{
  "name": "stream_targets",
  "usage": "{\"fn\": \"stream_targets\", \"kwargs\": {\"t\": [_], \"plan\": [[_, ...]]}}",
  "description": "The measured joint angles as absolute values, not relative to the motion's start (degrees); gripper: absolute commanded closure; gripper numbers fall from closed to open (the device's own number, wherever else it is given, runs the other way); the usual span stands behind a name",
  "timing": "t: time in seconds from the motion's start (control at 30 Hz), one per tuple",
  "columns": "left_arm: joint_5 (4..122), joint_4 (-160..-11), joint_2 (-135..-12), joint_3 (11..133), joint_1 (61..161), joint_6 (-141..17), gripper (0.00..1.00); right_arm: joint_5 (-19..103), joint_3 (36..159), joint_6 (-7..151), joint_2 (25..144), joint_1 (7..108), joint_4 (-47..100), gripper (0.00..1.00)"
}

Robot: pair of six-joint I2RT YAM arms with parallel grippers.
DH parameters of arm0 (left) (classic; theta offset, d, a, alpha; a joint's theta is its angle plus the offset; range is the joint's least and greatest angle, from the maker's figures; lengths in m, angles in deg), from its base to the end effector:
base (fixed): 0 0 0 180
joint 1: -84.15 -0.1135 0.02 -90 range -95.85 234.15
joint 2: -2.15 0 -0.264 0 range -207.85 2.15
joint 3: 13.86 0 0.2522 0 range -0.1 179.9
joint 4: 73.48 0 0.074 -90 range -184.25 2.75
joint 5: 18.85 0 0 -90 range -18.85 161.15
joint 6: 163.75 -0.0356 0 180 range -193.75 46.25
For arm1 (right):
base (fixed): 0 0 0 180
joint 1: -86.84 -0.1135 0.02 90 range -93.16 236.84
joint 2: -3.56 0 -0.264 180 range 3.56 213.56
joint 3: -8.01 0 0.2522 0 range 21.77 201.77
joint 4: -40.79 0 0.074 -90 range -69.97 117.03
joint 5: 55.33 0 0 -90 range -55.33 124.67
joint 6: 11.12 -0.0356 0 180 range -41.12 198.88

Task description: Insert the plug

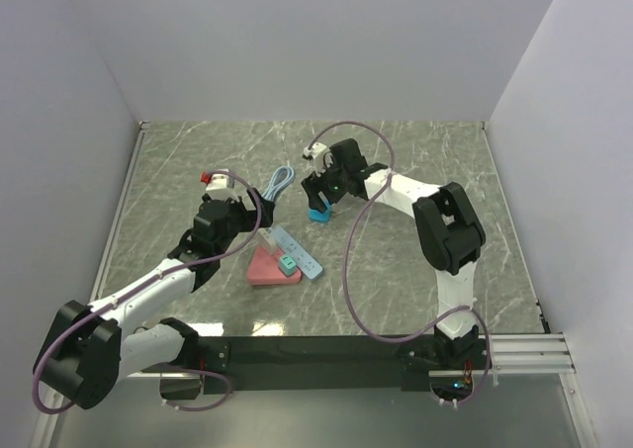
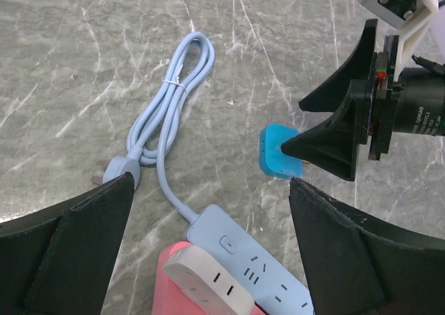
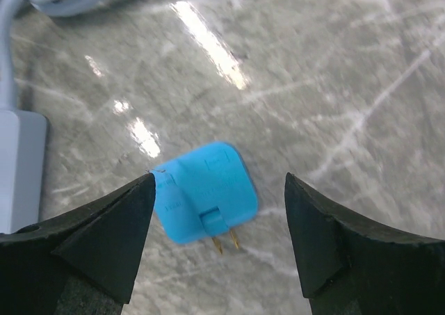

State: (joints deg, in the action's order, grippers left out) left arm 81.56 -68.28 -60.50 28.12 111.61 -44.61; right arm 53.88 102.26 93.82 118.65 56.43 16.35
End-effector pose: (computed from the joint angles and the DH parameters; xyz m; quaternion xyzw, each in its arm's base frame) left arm 0.2157 -0.1048 0.2299 -0.0665 0.7917 -0.2223 0.5652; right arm 0.3764 0.2345 0.1864 -0.4101 0.8169 0.2034 0.3509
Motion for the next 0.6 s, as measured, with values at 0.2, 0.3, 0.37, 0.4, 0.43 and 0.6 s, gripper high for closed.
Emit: {"fn": "stream_targets", "kwargs": {"t": [0.2,0.3,0.37,0.4,0.43,0.6], "plan": [[81.61,-68.33,-61.04,28.12,111.61,-44.63,0.01,57.53,106.63,94.83,122.67,56.45,15.17,0.2],[81.61,-68.28,-61.07,28.12,111.61,-44.61,0.01,58.4,106.63,94.87,123.28,56.45,13.57,0.2],[81.58,-68.31,-61.07,28.12,111.61,-44.61,0.0,58.79,106.63,94.87,123.65,56.45,12.94,0.2],[81.58,-68.31,-61.07,28.12,111.61,-44.61,0.01,58.97,106.63,94.87,123.85,56.45,12.55,0.2],[81.58,-68.28,-61.07,28.12,111.61,-44.61,0.01,59.14,106.63,94.87,124.05,56.45,12.07,0.2],[81.58,-68.28,-61.02,28.12,111.61,-44.61,0.0,59.38,106.52,94.85,124.44,56.25,10.69,0.2]]}}
